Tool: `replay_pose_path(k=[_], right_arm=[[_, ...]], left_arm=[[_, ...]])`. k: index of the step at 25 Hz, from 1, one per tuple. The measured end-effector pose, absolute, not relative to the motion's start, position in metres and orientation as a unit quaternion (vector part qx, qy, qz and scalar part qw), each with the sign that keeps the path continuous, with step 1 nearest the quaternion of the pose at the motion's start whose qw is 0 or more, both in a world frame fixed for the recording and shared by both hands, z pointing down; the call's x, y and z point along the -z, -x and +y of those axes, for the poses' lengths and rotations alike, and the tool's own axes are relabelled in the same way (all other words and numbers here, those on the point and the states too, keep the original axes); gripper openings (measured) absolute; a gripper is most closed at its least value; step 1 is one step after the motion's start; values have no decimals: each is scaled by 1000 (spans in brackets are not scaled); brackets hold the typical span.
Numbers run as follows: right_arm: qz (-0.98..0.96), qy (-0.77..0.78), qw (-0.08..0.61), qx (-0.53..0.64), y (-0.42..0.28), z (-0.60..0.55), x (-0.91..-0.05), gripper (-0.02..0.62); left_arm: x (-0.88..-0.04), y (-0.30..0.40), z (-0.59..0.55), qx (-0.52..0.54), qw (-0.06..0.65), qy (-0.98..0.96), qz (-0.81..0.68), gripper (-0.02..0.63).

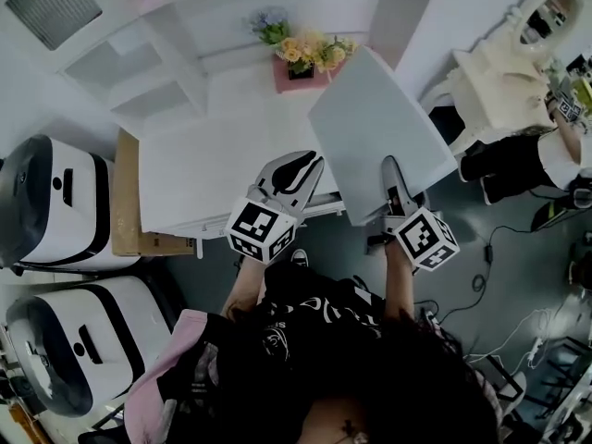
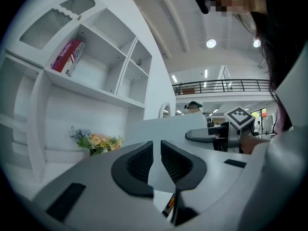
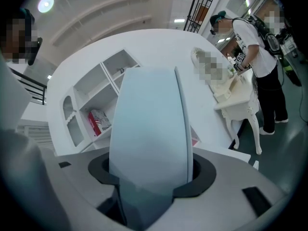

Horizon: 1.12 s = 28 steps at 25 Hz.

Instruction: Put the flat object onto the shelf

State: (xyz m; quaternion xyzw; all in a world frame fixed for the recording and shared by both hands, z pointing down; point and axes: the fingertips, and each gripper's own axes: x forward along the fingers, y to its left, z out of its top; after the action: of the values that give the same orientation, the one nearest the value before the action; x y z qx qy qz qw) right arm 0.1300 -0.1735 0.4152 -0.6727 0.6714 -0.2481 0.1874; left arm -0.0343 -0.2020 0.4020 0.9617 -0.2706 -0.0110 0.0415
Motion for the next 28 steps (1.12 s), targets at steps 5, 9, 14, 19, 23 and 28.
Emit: replay_pose_path(k=[5,9,14,19,23,28], right_arm=[[669,680,190,233,-129,-187,-400,308],[666,680,203,227,-136,-191,-385,308],[677,668,228,208,-152,-204,-352,308],[689,648,266,185,-171,-224,-316,308],[697,639,285,155,-192,-231,-283,308],[708,620,319,115,-218,-238,-236,308]], left_arm=[[-405,37,-222,11,47,-964,-261,60],[-405,32,-231,11,49,-965,-257,60],[-399,28,-243,6,31,-960,-279,60],[-388,22,-266,13,21,-954,-298,60],[-381,13,-283,17,15,-949,-316,60],[-375,-11,-303,21,12,-949,-316,60]])
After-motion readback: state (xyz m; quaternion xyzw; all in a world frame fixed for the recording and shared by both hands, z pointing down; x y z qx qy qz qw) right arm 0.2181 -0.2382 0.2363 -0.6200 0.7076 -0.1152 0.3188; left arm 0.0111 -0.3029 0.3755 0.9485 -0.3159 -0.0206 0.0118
